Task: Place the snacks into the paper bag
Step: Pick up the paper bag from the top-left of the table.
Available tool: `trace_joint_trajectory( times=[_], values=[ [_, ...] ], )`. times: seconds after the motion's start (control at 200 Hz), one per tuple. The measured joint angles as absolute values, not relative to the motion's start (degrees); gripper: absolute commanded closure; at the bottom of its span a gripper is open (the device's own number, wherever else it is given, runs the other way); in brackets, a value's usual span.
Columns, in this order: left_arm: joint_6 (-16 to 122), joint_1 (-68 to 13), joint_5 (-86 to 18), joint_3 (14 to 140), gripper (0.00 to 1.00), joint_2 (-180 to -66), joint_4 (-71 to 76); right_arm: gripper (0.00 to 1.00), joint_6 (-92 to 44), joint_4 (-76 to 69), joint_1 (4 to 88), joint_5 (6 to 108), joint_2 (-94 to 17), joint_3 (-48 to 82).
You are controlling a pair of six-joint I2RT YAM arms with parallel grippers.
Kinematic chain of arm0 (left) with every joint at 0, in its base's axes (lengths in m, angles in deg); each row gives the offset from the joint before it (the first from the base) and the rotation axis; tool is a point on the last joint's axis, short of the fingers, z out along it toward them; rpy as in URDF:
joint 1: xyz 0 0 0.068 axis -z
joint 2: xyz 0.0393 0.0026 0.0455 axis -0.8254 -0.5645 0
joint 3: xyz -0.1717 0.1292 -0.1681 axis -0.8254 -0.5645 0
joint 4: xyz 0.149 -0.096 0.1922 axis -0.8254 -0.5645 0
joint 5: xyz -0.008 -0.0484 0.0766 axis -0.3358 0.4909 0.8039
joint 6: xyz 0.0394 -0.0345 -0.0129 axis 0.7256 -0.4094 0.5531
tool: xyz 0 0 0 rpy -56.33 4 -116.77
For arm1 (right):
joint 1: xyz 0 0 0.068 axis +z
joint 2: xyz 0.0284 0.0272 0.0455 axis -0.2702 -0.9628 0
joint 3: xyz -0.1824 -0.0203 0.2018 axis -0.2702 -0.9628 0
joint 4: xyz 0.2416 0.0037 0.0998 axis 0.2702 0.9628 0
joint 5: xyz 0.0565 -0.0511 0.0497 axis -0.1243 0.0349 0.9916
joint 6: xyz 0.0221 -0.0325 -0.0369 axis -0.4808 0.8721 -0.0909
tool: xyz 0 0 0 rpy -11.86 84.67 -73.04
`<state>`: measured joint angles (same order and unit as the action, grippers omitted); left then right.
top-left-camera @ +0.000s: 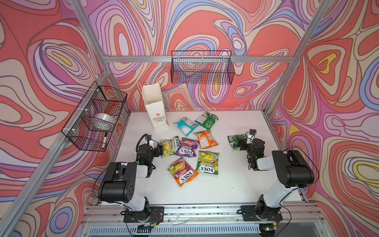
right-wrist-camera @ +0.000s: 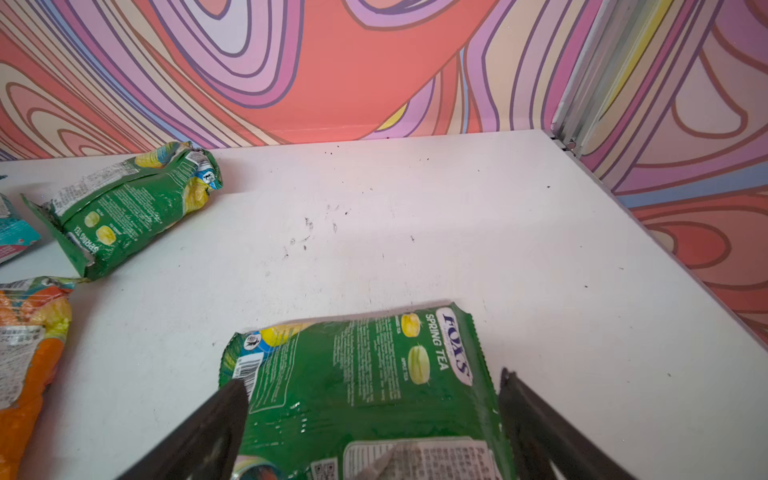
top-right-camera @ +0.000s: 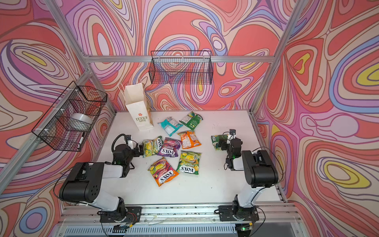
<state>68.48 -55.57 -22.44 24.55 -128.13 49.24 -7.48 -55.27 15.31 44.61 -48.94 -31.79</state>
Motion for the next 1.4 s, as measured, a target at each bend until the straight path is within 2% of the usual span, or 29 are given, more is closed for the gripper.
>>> trace_joint_trajectory(
  times=[1.147,1.397],
  values=[
    [68.7,-56.5,-23.9,24.6,0.0,-128.1,49.2,0.02,-7.5,-55.3,15.1,44.9,-48.9,-31.8],
    [66.7,-56.5,-19.6,23.5,0.0,-127.7,50.3,0.02,-8.8,-56.2,15.0,41.8,-48.9,-32.4]
  ],
)
